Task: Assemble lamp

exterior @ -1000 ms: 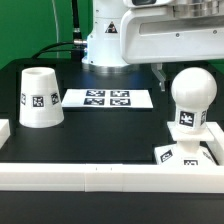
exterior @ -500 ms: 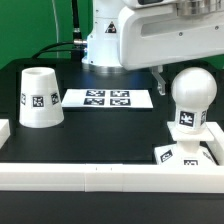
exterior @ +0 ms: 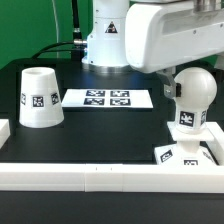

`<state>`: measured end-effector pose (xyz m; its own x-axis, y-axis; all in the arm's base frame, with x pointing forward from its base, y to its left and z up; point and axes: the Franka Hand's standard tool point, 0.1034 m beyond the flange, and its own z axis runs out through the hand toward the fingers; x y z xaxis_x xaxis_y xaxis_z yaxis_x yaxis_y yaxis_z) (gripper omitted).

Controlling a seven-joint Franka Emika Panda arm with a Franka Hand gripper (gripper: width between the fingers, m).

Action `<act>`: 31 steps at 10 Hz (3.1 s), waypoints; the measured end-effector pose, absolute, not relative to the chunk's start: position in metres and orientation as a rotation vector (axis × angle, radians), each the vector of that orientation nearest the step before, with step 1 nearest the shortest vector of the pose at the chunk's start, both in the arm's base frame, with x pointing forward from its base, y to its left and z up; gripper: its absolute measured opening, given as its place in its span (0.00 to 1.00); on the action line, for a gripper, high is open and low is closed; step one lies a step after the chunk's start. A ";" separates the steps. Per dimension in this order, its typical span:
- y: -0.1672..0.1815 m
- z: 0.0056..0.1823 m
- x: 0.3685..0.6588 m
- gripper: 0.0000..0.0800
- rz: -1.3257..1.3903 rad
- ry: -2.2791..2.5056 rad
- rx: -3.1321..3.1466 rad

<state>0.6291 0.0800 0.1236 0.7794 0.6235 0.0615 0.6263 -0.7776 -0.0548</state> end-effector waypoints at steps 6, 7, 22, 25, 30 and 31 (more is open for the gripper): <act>0.074 0.125 0.634 0.87 -0.092 -1.556 -2.695; 0.074 0.124 0.635 0.87 -0.096 -1.693 -2.633; 0.074 0.115 0.632 0.72 -0.047 -2.311 -2.223; 0.071 0.115 0.631 0.72 -0.056 -2.006 -2.483; 0.071 0.115 0.632 0.72 -0.087 -1.383 -2.838; 0.071 0.115 0.632 0.72 -0.089 -1.282 -2.883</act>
Offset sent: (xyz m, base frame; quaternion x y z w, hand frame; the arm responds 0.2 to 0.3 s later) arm 0.0000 0.0000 0.0000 0.0000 0.0000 -0.1296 0.9916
